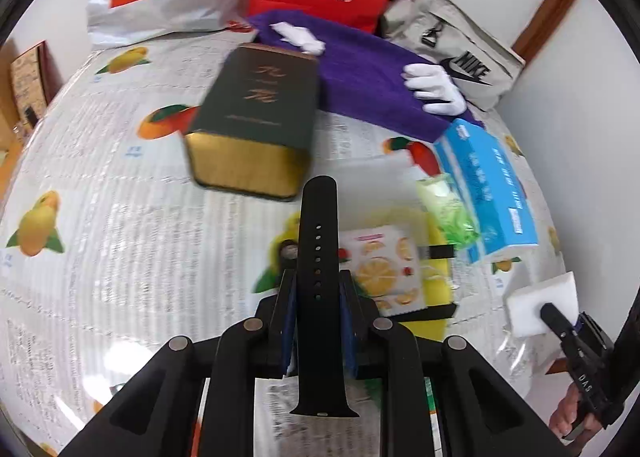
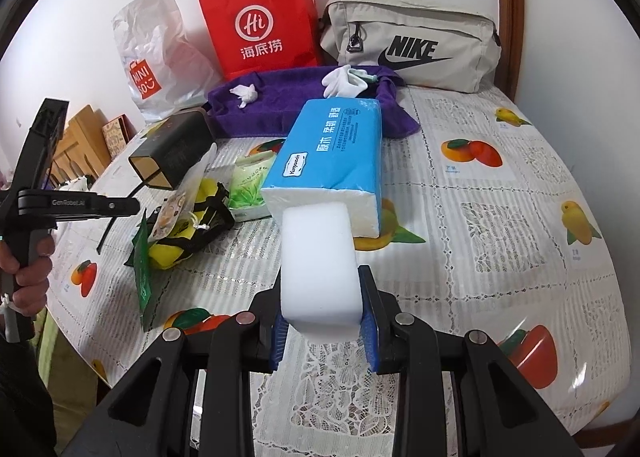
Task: Organize soft objects
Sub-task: 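Lift the black strap with the left gripper while the right gripper holds the sponge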
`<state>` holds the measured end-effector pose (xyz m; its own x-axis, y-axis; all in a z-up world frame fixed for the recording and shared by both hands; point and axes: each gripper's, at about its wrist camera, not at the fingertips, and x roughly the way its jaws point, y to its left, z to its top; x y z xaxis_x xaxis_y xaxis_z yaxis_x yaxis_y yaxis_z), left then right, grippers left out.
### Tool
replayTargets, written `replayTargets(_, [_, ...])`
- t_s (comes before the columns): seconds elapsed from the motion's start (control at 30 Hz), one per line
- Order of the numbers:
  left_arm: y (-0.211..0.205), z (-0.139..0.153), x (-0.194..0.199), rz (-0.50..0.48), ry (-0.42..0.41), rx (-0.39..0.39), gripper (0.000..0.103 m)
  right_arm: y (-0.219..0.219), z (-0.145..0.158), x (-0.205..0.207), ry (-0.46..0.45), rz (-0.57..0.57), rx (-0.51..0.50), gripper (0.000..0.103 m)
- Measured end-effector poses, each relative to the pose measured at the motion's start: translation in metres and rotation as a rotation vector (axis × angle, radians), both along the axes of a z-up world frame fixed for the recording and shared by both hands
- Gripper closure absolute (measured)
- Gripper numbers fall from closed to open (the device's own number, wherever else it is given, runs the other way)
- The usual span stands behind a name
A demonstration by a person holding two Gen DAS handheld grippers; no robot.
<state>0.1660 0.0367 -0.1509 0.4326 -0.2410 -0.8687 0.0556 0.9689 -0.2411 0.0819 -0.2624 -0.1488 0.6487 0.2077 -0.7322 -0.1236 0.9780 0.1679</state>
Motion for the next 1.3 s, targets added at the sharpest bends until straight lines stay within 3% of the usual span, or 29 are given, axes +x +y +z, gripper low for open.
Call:
replayTargets(0.63, [0.046,-0.002,-0.01,0.076,0.024,-0.029,0.084,0.013,0.003,0.025,0.042,0.002,-0.015,0.072])
replayTargets(0.97, [0.052,0.022,-0.008,0.085,-0.008,-0.057,0.084,0.012,0.017,0.031,0.034,0.011,0.016,0.072])
replayTargets(1.3, [0.055,0.059,0.011,0.097,-0.086,-0.064,0.084,0.002,0.061,0.042,-0.055,0.015,0.018,0.072])
